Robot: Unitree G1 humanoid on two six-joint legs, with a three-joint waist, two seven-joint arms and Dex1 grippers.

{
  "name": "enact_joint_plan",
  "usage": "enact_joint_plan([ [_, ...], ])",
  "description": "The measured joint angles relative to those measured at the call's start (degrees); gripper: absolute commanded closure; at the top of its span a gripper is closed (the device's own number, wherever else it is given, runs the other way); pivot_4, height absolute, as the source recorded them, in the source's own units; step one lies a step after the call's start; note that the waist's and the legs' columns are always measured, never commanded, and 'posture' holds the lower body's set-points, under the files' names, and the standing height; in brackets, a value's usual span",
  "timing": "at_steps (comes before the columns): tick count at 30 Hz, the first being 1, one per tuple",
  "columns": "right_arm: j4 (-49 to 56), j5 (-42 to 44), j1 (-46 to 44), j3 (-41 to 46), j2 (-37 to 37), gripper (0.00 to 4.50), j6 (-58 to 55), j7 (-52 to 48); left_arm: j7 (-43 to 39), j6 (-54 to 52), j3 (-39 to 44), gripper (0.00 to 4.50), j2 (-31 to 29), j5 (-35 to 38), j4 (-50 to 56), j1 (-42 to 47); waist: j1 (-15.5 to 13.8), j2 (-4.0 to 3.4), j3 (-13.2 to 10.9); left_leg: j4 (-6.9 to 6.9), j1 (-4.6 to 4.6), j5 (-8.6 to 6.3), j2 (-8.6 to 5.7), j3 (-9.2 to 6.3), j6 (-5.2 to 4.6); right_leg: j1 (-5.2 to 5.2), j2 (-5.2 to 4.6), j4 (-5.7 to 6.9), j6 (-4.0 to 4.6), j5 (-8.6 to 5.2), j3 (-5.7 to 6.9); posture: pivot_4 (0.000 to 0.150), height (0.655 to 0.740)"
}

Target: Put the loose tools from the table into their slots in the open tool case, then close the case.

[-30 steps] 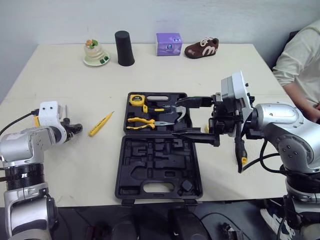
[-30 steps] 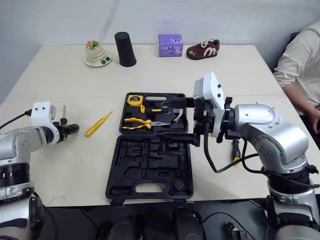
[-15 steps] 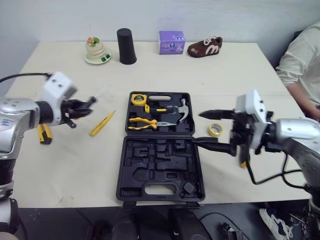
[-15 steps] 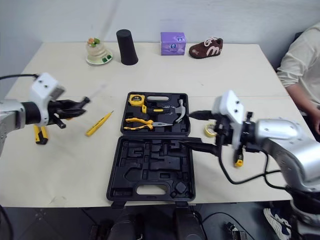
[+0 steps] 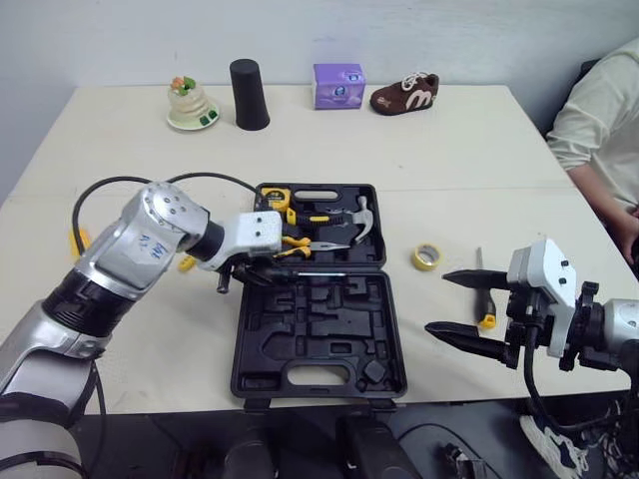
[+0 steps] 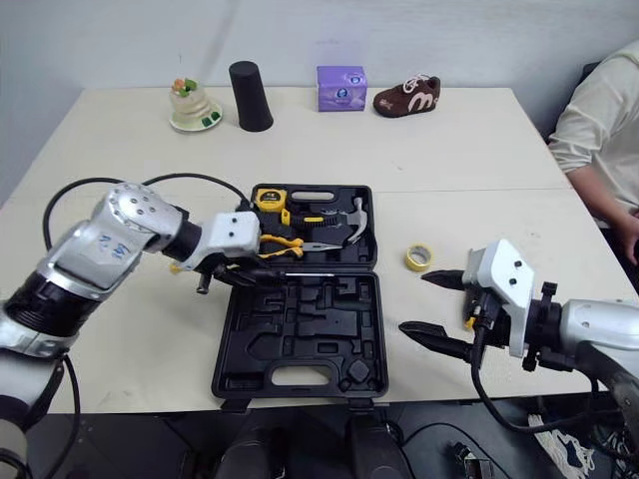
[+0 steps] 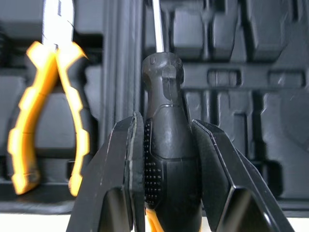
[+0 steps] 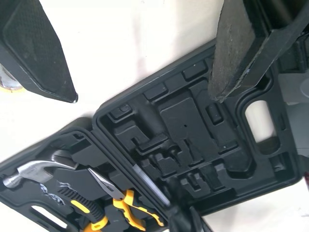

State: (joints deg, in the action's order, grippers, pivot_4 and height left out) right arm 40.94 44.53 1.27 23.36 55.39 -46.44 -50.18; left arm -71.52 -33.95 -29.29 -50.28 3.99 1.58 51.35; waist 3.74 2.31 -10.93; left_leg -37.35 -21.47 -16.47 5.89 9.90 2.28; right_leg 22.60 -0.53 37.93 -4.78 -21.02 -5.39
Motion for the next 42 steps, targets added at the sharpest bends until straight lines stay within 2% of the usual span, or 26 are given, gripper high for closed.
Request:
enact_joint_plan([
  [9, 3.1, 2.1, 3.6, 2.0, -1.1, 0.0, -0.3, 4.2, -1.8, 5.7, -0.7, 3.45, 4.9, -4.5, -2.8, 0.1, -0.6, 0.0, 0.0, -0.15, -0.04, -0.01, -0.06, -0.06, -0.08, -0.05, -0.01, 0.05, -0.01, 0.0, -0.15, 0.15, 0.7386],
  [16, 3.3, 2.4, 4.2, 2.1, -1.1, 0.0, -0.3, 5.3, -1.8, 5.8, -0.6, 3.45, 7.1, -6.8, -4.4, 0.6, -0.7, -0.01, 0.0, -0.32, -0.01, 0.0, -0.06, -0.18, -0.11, -0.17, 0.0, 0.13, -0.04, 0.02, -0.11, 0.15, 0.7386],
  [18, 3.3, 2.6, 4.2, 2.1, -1.1, 0.0, -0.3, 5.5, -1.8, 5.9, -0.4, 2.44, 7.4, -7.3, -4.5, 0.6, -0.7, -0.01, 0.0, -0.38, -0.01, -0.01, -0.08, -0.2, -0.16, -0.22, 0.0, 0.14, -0.09, 0.05, -0.11, 0.15, 0.7386],
  [19, 3.3, 2.8, 4.2, 2.1, -1.1, 0.0, -0.3, 5.5, -2.3, 5.7, -0.4, 2.18, 7.4, -7.2, -4.3, 0.6, -0.7, -0.01, 0.0, -0.39, -0.02, -0.01, -0.09, -0.2, -0.18, -0.22, 0.0, 0.14, -0.1, 0.06, -0.12, 0.15, 0.7386],
  [22, 3.3, 3.3, 4.2, 2.1, -1.1, 0.0, -0.3, 5.7, -3.8, 4.7, 0.0, 0.78, 7.0, -6.5, -3.7, 0.3, -0.7, -0.01, 0.0, -0.4, -0.03, 0.0, -0.09, -0.21, -0.2, -0.22, 0.0, 0.15, -0.11, 0.06, -0.11, 0.15, 0.7386],
  [24, 3.5, 3.6, 4.4, 2.1, -1.1, 0.0, -0.3, 5.7, -4.3, 4.1, 1.8, 0.06, 7.0, -5.1, -4.0, 0.2, -0.7, -0.01, 0.0, -0.41, -0.06, 0.0, -0.08, -0.23, -0.2, -0.19, -0.01, 0.17, -0.11, 0.06, -0.1, 0.15, 0.7386],
  [28, 3.8, 4.1, 4.9, 2.1, -1.1, 0.0, -0.3, 5.8, -4.2, 5.3, 10.0, 0.06, 9.0, 0.4, -7.0, 0.2, -0.7, -0.03, 0.0, -0.41, -0.08, -0.01, -0.08, -0.26, -0.21, -0.19, -0.03, 0.15, -0.12, 0.06, -0.02, 0.15, 0.7386],
  [30, 3.8, 4.1, 4.9, 2.1, -1.1, 0.0, -0.2, 5.9, -3.6, 9.2, 12.4, 0.64, 11.1, 1.9, -9.9, -0.8, -0.7, -0.03, 0.0, -0.45, -0.09, -0.01, -0.08, -0.26, -0.22, -0.2, -0.03, 0.17, -0.12, 0.06, 0.02, 0.15, 0.7386],
  [31, 3.8, 4.1, 4.9, 2.1, -1.1, 0.0, -0.2, 5.9, -3.2, 11.9, 13.6, 0.7, 12.5, 2.8, -11.9, -1.9, -0.7, -0.03, 0.0, -0.47, -0.09, -0.01, -0.08, -0.27, -0.22, -0.19, -0.06, 0.17, -0.12, 0.06, 0.03, 0.15, 0.7386],
  [32, 3.7, 4.0, 4.8, 1.9, -1.1, 0.0, -0.2, 5.9, -3.1, 14.4, 14.6, 1.29, 13.8, 3.5, -14.3, -3.0, -0.7, -0.04, 0.0, -0.47, -0.1, -0.01, -0.06, -0.28, -0.22, -0.2, -0.07, 0.16, -0.12, 0.07, 0.01, 0.15, 0.7386],
  [33, 3.7, 4.0, 4.7, 1.8, -1.1, 0.0, -0.1, 6.0, -3.2, 16.3, 15.4, 1.59, 14.8, 4.2, -16.6, -3.9, -0.6, -0.03, 0.0, -0.5, -0.1, -0.01, -0.06, -0.26, -0.22, -0.17, -0.06, 0.2, -0.12, 0.06, 0.04, 0.15, 0.7386],
  [36, 3.7, 4.0, 4.1, 1.6, -1.1, 0.0, -0.1, 6.0, -3.8, 20.3, 16.6, 2.94, 17.3, 5.4, -23.3, -5.7, -0.5, -0.03, 0.0, -0.49, -0.13, -0.01, -0.04, -0.25, -0.22, -0.13, -0.03, 0.21, -0.11, 0.06, 0.09, 0.15, 0.7386],
  [39, 3.6, 4.0, 3.7, 1.2, -1.1, 0.0, -0.1, 6.0, -3.8, 22.5, 17.0, 4.29, 18.3, 5.3, -25.0, -6.1, -0.6, -0.03, 0.0, -0.47, -0.16, -0.01, -0.06, -0.26, -0.22, -0.13, -0.03, 0.18, -0.11, 0.06, 0.1, 0.15, 0.7386],
  [42, 3.6, 4.0, 3.7, 0.7, -1.1, 0.0, -0.1, 6.0, -3.5, 24.0, 16.9, 4.4, 19.3, 4.8, -25.4, -6.7, -0.6, -0.03, 0.0, -0.49, -0.17, -0.03, -0.09, -0.26, -0.24, -0.14, -0.03, 0.18, -0.12, 0.07, 0.1, 0.15, 0.7386],
])
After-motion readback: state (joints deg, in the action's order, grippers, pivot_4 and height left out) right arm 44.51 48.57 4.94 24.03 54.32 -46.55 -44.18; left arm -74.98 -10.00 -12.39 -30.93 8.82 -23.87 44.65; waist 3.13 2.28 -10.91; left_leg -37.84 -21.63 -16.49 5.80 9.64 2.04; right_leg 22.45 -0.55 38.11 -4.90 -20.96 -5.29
